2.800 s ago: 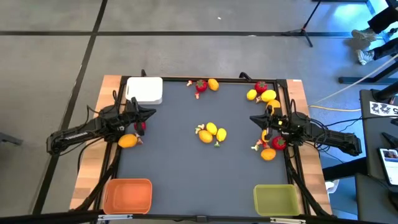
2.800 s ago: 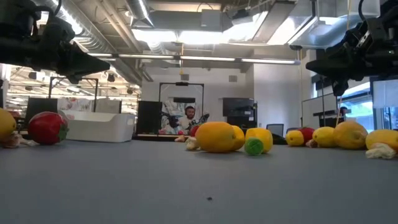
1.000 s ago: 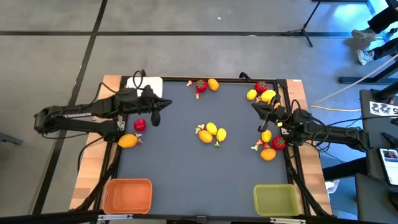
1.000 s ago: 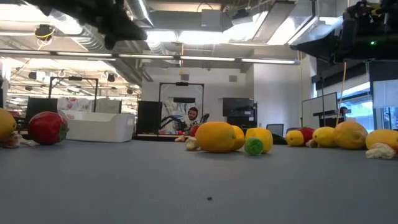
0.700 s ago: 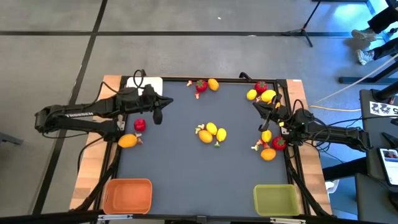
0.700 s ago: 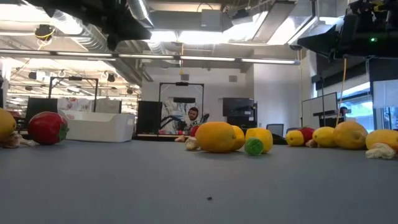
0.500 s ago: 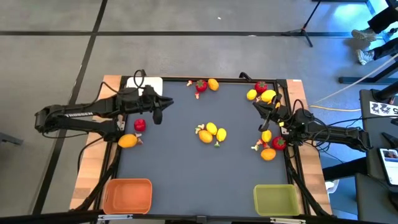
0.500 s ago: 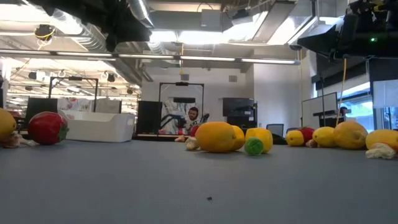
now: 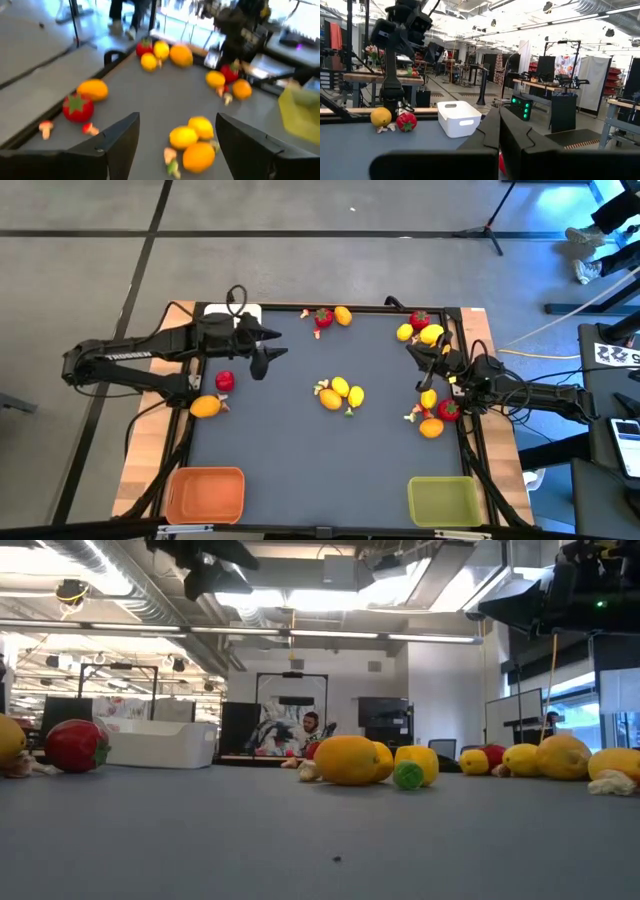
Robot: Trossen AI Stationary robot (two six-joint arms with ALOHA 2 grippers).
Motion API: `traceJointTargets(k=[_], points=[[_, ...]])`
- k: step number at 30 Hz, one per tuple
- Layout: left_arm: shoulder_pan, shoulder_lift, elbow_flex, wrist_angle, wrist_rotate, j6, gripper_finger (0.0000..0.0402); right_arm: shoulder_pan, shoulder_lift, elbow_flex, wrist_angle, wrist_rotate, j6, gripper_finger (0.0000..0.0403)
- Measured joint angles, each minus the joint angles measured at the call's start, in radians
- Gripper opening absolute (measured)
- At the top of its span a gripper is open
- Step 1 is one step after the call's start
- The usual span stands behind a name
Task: Sort produce into baskets
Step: Put the red tomato into the white bin
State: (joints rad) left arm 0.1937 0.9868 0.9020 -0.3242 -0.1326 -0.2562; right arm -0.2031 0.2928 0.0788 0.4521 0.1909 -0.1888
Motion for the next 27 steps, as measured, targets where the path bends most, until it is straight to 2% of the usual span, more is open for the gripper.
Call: traceJointTargets(k=[10,21,27], points=[[-0.019,0.022,0.006,-0.230,0.000,-0.026,0.0245,0.000,0.000,0.000,-0.070,0.046,-0.125,0.0005],[-0.009,0.022,0.005,-0.284,-0.001,0.004,0.0248,0.000,0.000,0.000,-0.057,0.054,-0.186,0.0005],[0.019,0.023,0.005,-0.389,-0.002,-0.053,0.0294,0.000,0.000,0.000,-0.068,0.055,-0.181,0.0005]])
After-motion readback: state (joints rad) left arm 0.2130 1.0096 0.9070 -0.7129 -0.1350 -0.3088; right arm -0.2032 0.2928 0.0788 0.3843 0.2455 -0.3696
